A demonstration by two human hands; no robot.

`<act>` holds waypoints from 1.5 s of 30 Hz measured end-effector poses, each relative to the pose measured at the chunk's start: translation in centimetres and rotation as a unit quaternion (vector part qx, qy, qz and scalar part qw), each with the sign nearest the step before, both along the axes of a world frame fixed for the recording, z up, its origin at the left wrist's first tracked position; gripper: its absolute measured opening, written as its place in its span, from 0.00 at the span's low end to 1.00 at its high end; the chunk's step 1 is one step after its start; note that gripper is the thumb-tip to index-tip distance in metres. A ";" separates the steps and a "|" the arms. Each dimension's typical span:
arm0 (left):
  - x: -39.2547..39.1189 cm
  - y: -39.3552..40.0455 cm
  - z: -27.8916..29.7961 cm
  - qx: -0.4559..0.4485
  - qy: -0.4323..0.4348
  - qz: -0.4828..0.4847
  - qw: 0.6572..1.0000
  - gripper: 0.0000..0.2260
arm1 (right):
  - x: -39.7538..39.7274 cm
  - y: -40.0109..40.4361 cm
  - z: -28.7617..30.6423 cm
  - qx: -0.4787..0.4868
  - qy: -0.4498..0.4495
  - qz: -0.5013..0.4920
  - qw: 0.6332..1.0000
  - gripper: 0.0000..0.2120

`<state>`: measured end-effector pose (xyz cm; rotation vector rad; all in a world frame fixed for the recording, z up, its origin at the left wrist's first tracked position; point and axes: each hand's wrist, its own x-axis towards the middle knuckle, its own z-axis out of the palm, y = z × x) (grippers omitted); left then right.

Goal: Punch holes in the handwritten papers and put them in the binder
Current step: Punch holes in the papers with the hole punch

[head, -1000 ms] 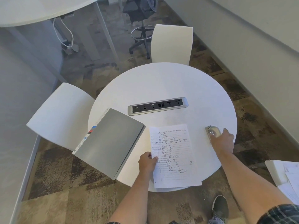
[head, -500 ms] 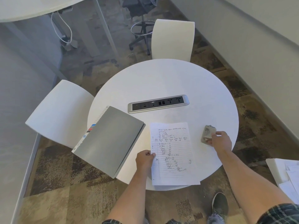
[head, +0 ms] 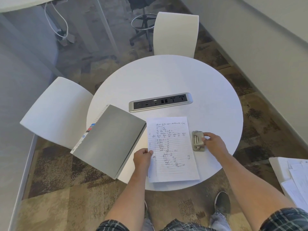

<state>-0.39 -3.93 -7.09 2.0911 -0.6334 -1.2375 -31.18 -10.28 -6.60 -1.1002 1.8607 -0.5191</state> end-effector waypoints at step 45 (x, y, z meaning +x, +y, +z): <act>-3.1 -0.8 0.4 0.026 -0.012 0.040 0.999 0.10 | 2.8 1.2 1.0 0.041 0.009 0.026 0.999 0.11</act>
